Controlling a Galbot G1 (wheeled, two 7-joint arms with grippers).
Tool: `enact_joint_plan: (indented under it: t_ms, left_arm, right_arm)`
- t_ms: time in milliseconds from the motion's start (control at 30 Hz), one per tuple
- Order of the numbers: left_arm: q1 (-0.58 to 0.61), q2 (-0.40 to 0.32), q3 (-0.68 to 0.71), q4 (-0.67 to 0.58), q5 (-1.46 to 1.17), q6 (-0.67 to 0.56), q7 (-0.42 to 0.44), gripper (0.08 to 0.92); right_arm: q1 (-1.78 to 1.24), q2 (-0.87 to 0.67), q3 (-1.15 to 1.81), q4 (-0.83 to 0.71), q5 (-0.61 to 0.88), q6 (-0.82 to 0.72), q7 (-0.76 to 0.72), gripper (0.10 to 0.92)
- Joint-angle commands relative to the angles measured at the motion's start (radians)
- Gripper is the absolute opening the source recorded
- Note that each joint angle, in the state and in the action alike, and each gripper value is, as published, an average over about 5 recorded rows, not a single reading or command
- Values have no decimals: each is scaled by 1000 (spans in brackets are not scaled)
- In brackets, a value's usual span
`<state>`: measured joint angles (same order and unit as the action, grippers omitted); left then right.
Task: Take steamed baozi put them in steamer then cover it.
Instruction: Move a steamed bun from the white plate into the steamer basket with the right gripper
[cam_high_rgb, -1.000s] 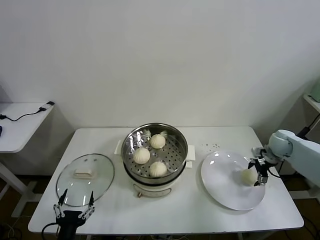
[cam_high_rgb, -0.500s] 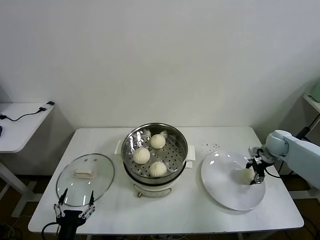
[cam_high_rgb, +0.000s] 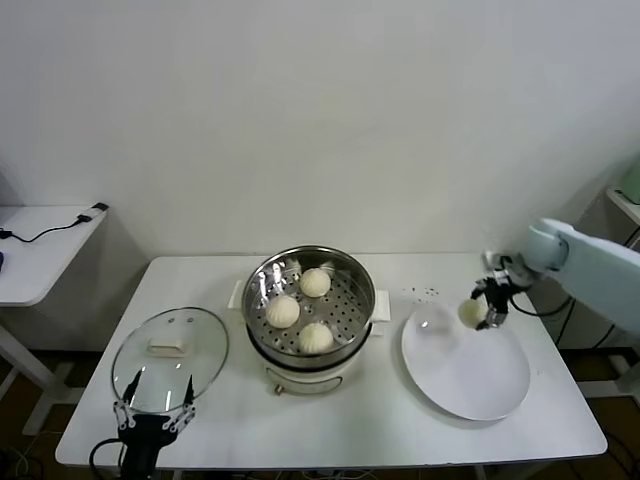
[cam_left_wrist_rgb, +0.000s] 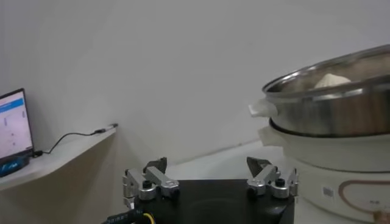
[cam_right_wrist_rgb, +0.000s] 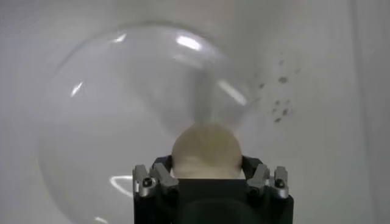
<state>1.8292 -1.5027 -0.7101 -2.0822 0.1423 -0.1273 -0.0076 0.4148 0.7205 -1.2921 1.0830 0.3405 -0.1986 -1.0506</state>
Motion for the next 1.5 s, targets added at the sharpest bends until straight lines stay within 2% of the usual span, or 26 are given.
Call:
enact_joint_plan:
  t_ms: [33,167,433,767,1500]
  left_arm:
    - [-7,18,8,1,-7,-4,3,823]
    - [-13,26,17,3,-20,-7,4,823]
    - [-15,52,38,6,-30,-11,4,823]
    - [-16,63,53,8,-28,-13,3,823]
    - [-39,66,41,26,-38,-2,4,823]
  right_arm:
    - [506,248,-434,0,455,-23,7,729]
    - [581,374,-490,4,613,-46,19,729]
    - [571,565,-517,38,727,-88,68,729]
    - [452,639,-536,90,705,-131,145,729]
    - [304,644,-547,62,613,-143,177,738]
